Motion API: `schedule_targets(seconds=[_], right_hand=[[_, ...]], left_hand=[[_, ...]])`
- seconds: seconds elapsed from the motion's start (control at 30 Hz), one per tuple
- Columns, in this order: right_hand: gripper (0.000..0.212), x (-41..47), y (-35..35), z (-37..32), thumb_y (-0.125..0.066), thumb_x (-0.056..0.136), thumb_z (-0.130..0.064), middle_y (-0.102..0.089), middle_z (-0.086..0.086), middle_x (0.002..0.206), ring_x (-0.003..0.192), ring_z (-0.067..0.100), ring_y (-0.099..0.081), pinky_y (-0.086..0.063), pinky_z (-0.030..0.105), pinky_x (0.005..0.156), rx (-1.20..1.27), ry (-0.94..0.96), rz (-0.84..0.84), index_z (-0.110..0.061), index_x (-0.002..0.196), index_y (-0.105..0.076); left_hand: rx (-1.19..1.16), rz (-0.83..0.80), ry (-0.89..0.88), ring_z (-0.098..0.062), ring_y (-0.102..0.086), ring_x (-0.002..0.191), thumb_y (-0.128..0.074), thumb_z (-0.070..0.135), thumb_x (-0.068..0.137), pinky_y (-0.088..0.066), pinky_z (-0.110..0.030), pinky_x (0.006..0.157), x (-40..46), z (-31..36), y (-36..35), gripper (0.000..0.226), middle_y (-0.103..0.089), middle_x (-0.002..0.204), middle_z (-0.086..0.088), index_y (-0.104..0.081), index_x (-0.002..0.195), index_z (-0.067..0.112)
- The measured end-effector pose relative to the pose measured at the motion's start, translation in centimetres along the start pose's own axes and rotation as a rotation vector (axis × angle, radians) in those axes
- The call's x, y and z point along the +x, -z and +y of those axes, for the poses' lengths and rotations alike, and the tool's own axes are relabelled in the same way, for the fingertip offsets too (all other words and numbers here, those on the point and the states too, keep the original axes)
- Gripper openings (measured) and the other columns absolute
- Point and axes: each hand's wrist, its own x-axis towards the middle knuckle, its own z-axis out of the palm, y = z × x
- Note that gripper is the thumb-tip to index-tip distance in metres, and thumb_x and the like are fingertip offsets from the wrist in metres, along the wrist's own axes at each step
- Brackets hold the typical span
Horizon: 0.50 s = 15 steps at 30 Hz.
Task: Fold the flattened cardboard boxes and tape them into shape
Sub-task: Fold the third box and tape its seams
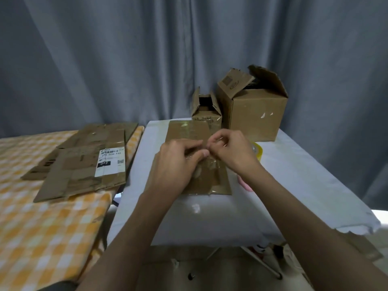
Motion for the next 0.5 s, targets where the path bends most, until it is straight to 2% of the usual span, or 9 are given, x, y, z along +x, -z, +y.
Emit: schedule_targets(seconds=[0.07,0.1,0.13,0.17,0.23,0.33,0.4,0.5], right_hand=[[0.009,-0.3,0.1,0.1,-0.075,0.087,-0.017,-0.071,0.011,0.083,0.085,0.026,-0.069,-0.056,0.042,0.086,0.046,-0.042,-0.009,-0.012,0.095,-0.073],[0.010,-0.4,0.0,0.2,-0.076,0.087,-0.017,-0.071,0.012,0.083,0.085,0.026,-0.069,-0.056,0.043,0.087,0.073,-0.060,-0.013,-0.011,0.094,-0.072],[0.010,-0.6,-0.2,0.3,-0.076,0.086,-0.017,-0.072,0.012,0.084,0.086,0.026,-0.069,-0.056,0.044,0.087,0.094,-0.074,-0.010,-0.011,0.093,-0.072],[0.009,-0.7,-0.3,0.3,-0.076,0.086,-0.017,-0.071,0.011,0.085,0.088,0.027,-0.069,-0.056,0.045,0.088,0.110,-0.084,0.000,-0.012,0.092,-0.072],[0.008,-0.8,-0.5,0.4,-0.077,0.085,-0.016,-0.070,0.008,0.081,0.087,0.027,-0.069,-0.057,0.046,0.086,0.140,-0.100,0.014,-0.012,0.087,-0.071],[0.013,-0.9,-0.4,0.4,-0.079,0.084,-0.012,-0.064,0.004,0.063,0.060,0.020,-0.064,-0.060,0.040,0.071,0.221,-0.135,0.012,-0.010,0.082,-0.066],[0.015,-1.0,-0.3,0.4,-0.080,0.082,-0.008,-0.062,0.003,0.059,0.052,0.018,-0.060,-0.059,0.035,0.064,0.285,-0.162,0.021,-0.007,0.083,-0.065],[0.017,-1.1,0.1,0.5,-0.080,0.081,-0.004,-0.062,0.001,0.055,0.052,0.016,-0.060,-0.059,0.029,0.061,0.429,-0.205,-0.011,-0.003,0.087,-0.065]], left_hand=[[-0.034,0.069,0.084,0.001,-0.060,0.100,-0.070,0.032,0.089,-0.036,0.001,0.086,0.2,-0.5,1.0,0.023,-0.072,0.112,0.011,-0.075,0.111,0.026],[-0.030,0.128,0.126,0.002,-0.061,0.093,-0.070,0.028,0.090,-0.034,0.004,0.078,0.4,-0.9,1.8,0.018,-0.074,0.106,0.011,-0.077,0.106,0.025],[-0.023,0.180,0.162,0.002,-0.062,0.086,-0.071,0.023,0.089,-0.037,0.002,0.075,0.4,-1.4,2.7,0.012,-0.075,0.097,0.012,-0.079,0.097,0.025],[-0.023,0.208,0.199,0.002,-0.063,0.080,-0.072,0.020,0.087,-0.043,-0.005,0.077,0.5,-1.8,3.6,0.010,-0.074,0.087,0.014,-0.080,0.087,0.026],[-0.035,0.188,0.300,-0.005,-0.065,0.077,-0.075,0.017,0.083,-0.053,-0.027,0.082,0.4,-2.6,4.5,0.016,-0.071,0.075,0.015,-0.076,0.074,0.030],[-0.165,0.120,0.437,-0.020,-0.068,0.079,-0.082,0.017,0.078,-0.055,-0.042,0.089,0.1,-3.4,4.6,0.007,-0.071,0.070,0.006,-0.078,0.075,0.023],[-0.281,0.122,0.486,-0.020,-0.068,0.073,-0.084,0.013,0.075,-0.057,-0.041,0.087,0.0,-3.9,4.6,0.009,-0.067,0.063,0.006,-0.079,0.079,0.019],[-0.460,0.129,0.556,-0.017,-0.066,0.067,-0.087,0.008,0.070,-0.058,-0.029,0.074,-0.6,-4.7,4.8,0.019,-0.063,0.058,0.005,-0.074,0.083,0.012]])
